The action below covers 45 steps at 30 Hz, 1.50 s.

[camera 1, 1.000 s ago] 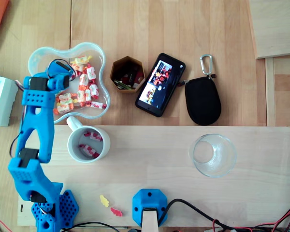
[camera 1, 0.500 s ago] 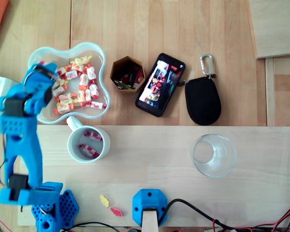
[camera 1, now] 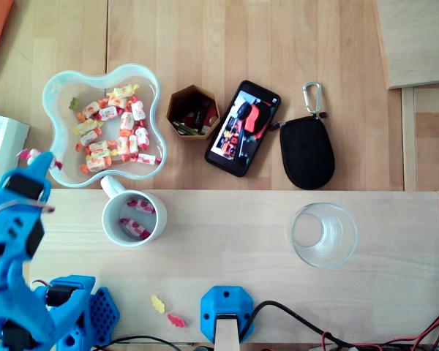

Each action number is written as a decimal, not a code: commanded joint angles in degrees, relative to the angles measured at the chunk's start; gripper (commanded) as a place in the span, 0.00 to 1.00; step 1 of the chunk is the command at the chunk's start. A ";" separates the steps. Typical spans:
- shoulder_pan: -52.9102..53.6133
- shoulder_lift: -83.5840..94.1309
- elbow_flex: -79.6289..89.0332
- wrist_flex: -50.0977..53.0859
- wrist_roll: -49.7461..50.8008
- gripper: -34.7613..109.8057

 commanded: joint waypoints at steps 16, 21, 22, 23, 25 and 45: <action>18.11 30.94 45.18 0.97 -15.03 0.22; 28.83 40.25 54.76 0.18 -15.12 0.22; 30.59 40.78 55.20 -1.05 -15.12 0.22; 31.99 40.78 55.81 -2.55 -15.12 0.22; 34.28 40.69 56.95 -4.04 -15.03 0.22; 35.07 40.78 78.31 -23.82 -14.94 0.22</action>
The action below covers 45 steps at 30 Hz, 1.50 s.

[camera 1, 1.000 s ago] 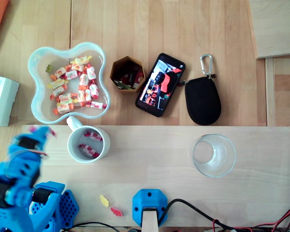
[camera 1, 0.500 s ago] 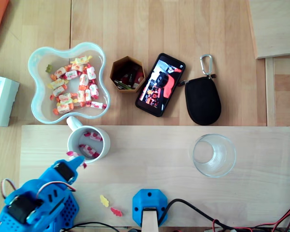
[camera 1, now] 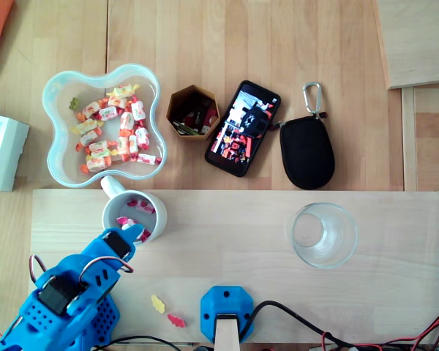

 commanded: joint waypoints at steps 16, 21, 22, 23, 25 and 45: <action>0.79 0.70 0.70 -1.67 0.35 0.22; -0.18 0.70 0.70 -1.76 0.35 0.22; -1.14 0.70 0.70 -1.76 0.35 0.22; -2.29 0.70 0.79 -1.76 0.44 0.22; -4.39 0.70 0.79 -1.76 0.44 0.22; -6.86 -0.53 1.41 -1.85 6.50 0.22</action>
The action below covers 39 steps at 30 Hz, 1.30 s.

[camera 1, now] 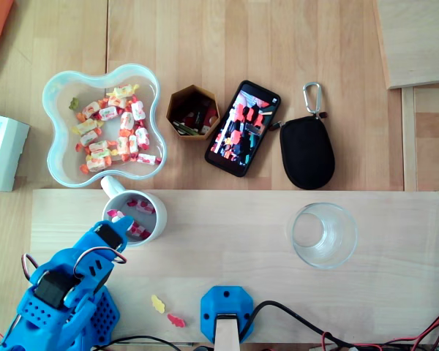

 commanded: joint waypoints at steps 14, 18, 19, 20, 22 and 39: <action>0.88 -11.51 1.14 -0.88 0.70 0.22; 0.88 -13.71 0.88 -0.88 0.79 0.22; 0.88 -14.15 0.79 -0.88 0.79 0.22; 0.88 -14.50 0.62 -1.05 0.79 0.22; 0.88 -15.03 -0.18 -2.29 0.79 0.22; 0.09 -16.44 -1.23 -4.48 0.70 0.27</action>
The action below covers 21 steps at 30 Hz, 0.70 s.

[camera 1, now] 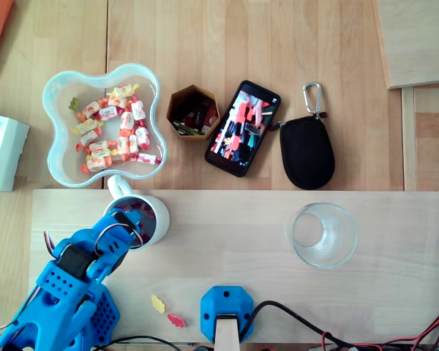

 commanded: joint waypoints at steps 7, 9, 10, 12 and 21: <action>-0.09 1.41 -0.26 0.18 0.09 0.40; -0.09 1.41 -0.26 0.18 0.18 0.42; -0.18 1.41 -0.26 0.18 0.18 0.43; -0.26 1.41 -0.26 0.18 0.18 0.45; -0.26 1.32 -5.54 -1.49 0.26 0.46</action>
